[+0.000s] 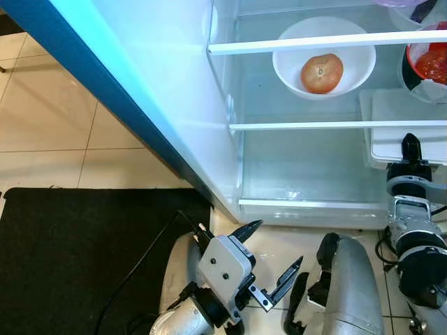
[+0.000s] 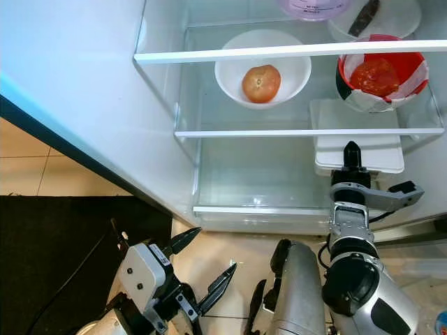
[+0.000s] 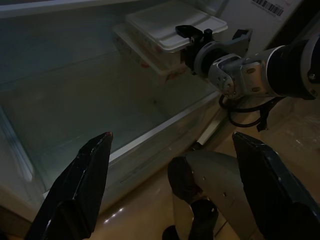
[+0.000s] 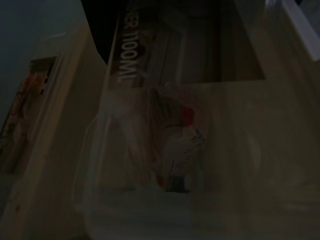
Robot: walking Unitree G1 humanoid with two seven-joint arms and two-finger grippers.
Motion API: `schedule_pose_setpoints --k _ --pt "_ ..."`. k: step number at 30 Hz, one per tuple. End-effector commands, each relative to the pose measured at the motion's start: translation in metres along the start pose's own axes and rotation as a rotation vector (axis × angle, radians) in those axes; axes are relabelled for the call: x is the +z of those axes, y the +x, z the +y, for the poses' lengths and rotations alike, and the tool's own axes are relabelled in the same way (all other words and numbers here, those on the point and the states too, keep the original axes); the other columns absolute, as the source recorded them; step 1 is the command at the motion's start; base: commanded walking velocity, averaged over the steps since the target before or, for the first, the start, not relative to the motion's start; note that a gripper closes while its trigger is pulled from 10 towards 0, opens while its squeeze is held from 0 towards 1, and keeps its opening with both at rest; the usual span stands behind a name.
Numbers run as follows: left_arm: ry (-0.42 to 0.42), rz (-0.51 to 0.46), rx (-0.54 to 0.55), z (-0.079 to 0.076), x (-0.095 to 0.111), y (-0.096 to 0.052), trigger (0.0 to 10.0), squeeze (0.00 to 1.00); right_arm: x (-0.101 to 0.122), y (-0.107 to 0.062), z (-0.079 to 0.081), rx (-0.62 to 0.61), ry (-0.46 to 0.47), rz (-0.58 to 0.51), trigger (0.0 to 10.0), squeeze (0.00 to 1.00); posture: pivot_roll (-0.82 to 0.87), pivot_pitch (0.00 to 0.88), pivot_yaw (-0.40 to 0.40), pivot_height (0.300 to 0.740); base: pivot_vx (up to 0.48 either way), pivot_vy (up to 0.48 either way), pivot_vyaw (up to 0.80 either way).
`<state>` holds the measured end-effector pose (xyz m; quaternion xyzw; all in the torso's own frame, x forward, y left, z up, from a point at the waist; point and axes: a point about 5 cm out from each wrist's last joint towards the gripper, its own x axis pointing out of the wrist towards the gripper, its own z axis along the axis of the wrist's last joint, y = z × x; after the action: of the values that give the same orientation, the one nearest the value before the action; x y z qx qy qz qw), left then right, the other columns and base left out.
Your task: Restocking fridge
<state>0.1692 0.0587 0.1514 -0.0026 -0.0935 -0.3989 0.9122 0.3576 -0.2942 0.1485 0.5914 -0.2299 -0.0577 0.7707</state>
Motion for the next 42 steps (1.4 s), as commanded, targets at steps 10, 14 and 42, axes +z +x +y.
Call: schedule_pose_setpoints --k 10,14,42 --pt "-0.003 0.032 -0.023 -0.004 -0.001 -0.006 10.0 0.0 0.013 -0.009 -0.014 -0.06 -0.022 -0.034 10.0 0.0 0.31 0.517 0.146 0.3 0.0 0.0 0.0" --pt "0.001 0.034 -0.025 -0.004 0.0 -0.007 10.0 0.0 0.017 -0.007 -0.013 -0.074 -0.015 -0.072 10.0 0.0 0.32 0.517 0.151 0.3 0.0 0.0 0.0" --pt "0.0 0.04 -0.032 -0.006 0.004 -0.009 10.0 0.0 0.033 -0.012 -0.021 -0.168 -0.096 -0.139 10.0 0.05 0.34 0.516 0.157 0.3 0.0 0.0 0.0"
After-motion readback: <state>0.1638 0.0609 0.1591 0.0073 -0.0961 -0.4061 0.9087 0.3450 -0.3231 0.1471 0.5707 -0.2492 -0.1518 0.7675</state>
